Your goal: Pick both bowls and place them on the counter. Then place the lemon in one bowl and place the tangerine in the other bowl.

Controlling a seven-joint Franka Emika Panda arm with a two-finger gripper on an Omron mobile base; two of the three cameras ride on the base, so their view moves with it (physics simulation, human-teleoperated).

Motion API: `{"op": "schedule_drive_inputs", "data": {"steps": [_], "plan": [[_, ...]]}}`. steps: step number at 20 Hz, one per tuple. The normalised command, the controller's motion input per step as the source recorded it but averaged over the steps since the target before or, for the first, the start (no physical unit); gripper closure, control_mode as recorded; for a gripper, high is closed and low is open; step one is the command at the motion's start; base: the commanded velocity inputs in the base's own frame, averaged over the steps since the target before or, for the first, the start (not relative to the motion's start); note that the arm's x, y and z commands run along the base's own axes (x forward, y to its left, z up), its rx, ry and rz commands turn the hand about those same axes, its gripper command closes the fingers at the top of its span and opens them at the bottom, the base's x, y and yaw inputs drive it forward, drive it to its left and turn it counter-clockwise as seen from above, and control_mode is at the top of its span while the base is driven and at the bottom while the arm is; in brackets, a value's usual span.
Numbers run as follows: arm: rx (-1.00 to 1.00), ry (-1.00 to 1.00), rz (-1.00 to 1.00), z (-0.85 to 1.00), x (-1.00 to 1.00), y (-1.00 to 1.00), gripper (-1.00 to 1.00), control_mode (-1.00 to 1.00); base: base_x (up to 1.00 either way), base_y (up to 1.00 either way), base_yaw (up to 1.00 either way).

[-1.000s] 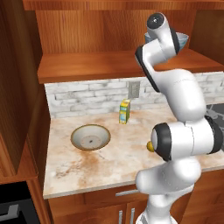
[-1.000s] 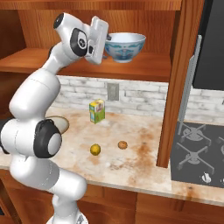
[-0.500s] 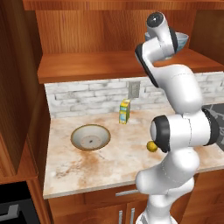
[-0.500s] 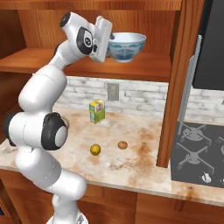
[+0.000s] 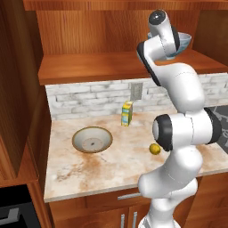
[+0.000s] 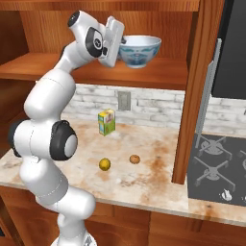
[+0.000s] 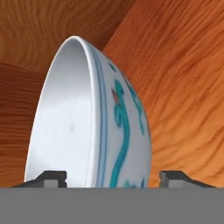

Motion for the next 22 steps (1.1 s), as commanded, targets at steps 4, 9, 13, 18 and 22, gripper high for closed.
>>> {"op": "schedule_drive_inputs", "data": {"steps": [4, 9, 13, 18, 22], "plan": [[0.04, 0.0, 0.0, -0.23, -0.07, 0.0, 1.0, -1.0, 0.0, 0.0, 0.0], [0.1, 0.06, 0.0, -0.08, -0.31, 0.03, 1.0, -1.0, 0.0, 0.0, 0.0], [0.1, 0.03, 0.0, 0.0, -0.47, 0.2, 1.0, -1.0, 0.0, 0.0, 0.0], [0.09, 0.08, 0.0, 0.0, -0.46, 0.35, 1.0, -1.0, 0.0, 0.0, 0.0], [0.09, 0.07, 0.0, 0.0, -0.54, 0.37, 1.0, -1.0, 0.0, 0.0, 0.0]]}}
